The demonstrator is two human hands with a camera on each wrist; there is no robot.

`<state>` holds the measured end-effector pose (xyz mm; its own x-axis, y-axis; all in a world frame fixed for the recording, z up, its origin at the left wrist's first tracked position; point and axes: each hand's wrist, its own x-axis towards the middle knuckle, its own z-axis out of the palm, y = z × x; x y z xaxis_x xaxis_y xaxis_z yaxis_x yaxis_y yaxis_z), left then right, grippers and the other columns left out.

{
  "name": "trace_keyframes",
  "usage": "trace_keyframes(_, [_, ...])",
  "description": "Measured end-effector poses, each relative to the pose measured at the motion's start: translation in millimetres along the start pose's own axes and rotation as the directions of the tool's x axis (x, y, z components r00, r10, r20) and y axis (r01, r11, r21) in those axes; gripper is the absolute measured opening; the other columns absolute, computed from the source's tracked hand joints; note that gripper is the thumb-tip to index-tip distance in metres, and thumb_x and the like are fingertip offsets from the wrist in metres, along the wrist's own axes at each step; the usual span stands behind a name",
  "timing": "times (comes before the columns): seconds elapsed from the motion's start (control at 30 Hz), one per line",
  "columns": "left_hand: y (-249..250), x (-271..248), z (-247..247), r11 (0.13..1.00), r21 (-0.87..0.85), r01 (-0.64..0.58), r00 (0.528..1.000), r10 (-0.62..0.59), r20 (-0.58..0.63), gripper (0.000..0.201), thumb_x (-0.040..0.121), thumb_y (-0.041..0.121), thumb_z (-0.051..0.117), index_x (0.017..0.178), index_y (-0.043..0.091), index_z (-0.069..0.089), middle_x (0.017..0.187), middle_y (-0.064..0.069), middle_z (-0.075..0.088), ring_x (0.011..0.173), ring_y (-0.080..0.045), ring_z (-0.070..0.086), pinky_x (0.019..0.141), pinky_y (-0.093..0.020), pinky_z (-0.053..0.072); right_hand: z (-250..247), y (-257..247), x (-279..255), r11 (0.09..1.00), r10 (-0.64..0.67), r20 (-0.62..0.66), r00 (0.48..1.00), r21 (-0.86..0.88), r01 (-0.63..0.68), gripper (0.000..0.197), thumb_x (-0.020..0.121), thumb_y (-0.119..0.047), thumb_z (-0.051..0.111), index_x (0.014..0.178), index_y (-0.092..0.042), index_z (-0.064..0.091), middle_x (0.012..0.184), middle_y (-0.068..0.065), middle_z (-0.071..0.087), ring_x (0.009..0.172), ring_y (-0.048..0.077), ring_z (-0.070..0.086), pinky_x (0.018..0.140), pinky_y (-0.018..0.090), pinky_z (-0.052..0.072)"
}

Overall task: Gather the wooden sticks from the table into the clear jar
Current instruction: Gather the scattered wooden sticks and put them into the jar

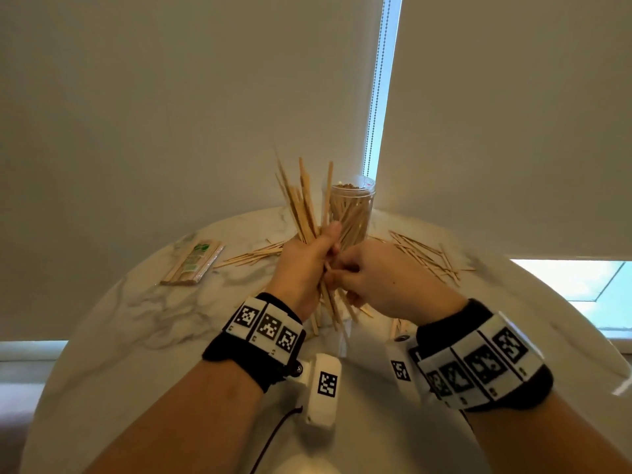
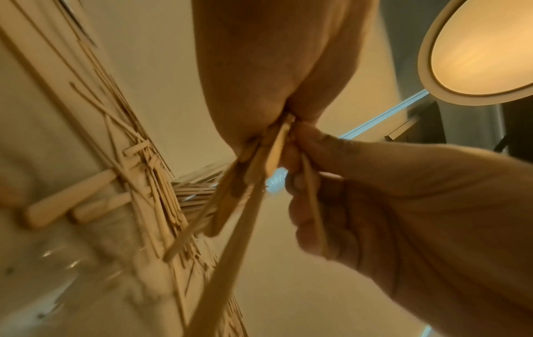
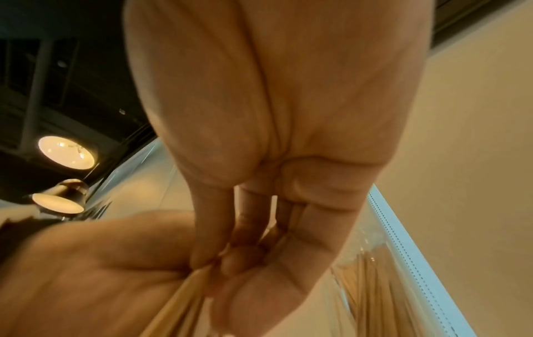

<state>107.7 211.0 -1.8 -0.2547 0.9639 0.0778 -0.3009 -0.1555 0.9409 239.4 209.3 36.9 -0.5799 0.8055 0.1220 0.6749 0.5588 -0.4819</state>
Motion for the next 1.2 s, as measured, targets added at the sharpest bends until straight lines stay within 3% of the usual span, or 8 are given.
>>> trace_keyframes(0.13, [3,5,-1,0.983,-0.182,-0.029,0.987,0.0,-0.162,0.029,0.098,0.036,0.06,0.083,0.012,0.055,0.058,0.0,0.045,0.046,-0.011,0.04,0.046,-0.024,0.038,10,7,-7,0.995,0.095,0.172,0.981,-0.057,-0.087,0.041,0.086,-0.063,0.062,0.102,-0.025,0.062,0.085,-0.005,0.07,0.07,0.008,0.068,0.071,0.029,0.06])
trace_keyframes(0.3, [1,1,7,0.938,-0.346,-0.041,0.994,0.004,-0.106,0.03,0.094,0.043,0.061,0.085,0.014,0.055,0.059,0.002,0.045,0.052,-0.012,0.046,0.053,-0.027,0.047,18,10,-10,0.979,0.109,0.233,0.966,0.141,-0.144,0.019,0.102,-0.027,0.052,0.099,-0.013,0.065,0.082,0.001,0.076,0.069,0.012,0.074,0.068,0.023,0.06])
trace_keyframes(0.47, [0,-5,14,0.97,-0.239,-0.049,0.999,0.048,-0.012,0.039,0.091,0.047,0.062,0.07,0.015,0.054,0.057,0.002,0.041,0.05,-0.012,0.045,0.063,-0.032,0.056,14,10,-10,0.955,0.078,0.154,0.985,0.273,-0.118,0.014,0.098,-0.027,0.06,0.101,-0.015,0.068,0.082,0.001,0.077,0.072,0.011,0.075,0.077,0.031,0.062])
trace_keyframes(0.63, [21,-4,0,0.984,0.092,-0.152,0.988,0.152,0.004,0.038,0.09,0.052,0.063,0.063,0.025,0.059,0.052,0.007,0.039,0.044,-0.011,0.037,0.048,-0.029,0.039,-12,15,-15,0.951,0.066,-0.041,0.997,0.305,-0.05,0.076,0.076,-0.071,0.063,0.137,-0.028,0.051,0.107,-0.012,0.069,0.094,0.007,0.069,0.088,0.039,0.059])
trace_keyframes(0.77, [27,4,-11,0.728,0.608,-0.316,0.949,0.251,0.192,0.041,0.09,0.052,0.063,0.071,0.015,0.063,0.056,0.003,0.049,0.049,-0.017,0.047,0.053,-0.044,0.049,-56,11,-12,0.831,0.093,-0.434,0.896,0.529,0.17,0.082,0.084,-0.074,0.053,0.152,-0.037,0.027,0.143,-0.006,0.051,0.121,0.007,0.055,0.103,0.041,0.048])
trace_keyframes(0.87, [33,8,-5,0.574,0.732,-0.365,0.928,0.163,0.335,0.03,0.091,0.049,0.063,0.068,0.03,0.066,0.051,0.011,0.053,0.049,-0.011,0.05,0.055,-0.037,0.05,-77,8,-4,0.851,0.104,-0.565,0.819,0.476,0.22,0.072,0.091,-0.07,0.047,0.152,-0.039,0.026,0.147,-0.006,0.045,0.125,0.007,0.049,0.099,0.033,0.042])
trace_keyframes(1.03, [25,14,2,0.433,0.823,-0.367,0.927,0.094,0.364,0.026,0.089,0.051,0.063,0.084,0.027,0.07,0.061,0.006,0.061,0.053,-0.01,0.056,0.057,-0.032,0.055,-58,10,11,0.958,0.09,-0.412,0.907,0.283,0.033,0.041,0.103,-0.044,0.041,0.097,-0.018,0.071,0.091,0.013,0.072,0.059,0.007,0.057,0.068,0.039,0.051])
trace_keyframes(1.2, [25,19,-2,0.318,0.876,-0.362,0.931,0.085,0.354,0.028,0.091,0.053,0.06,0.08,0.028,0.068,0.054,0.009,0.054,0.041,0.0,0.046,0.045,-0.014,0.033,-53,22,18,0.951,0.044,-0.371,0.928,0.301,0.075,0.016,0.098,-0.035,0.058,0.107,-0.025,0.065,0.091,0.001,0.073,0.082,0.017,0.07,0.081,0.041,0.058])
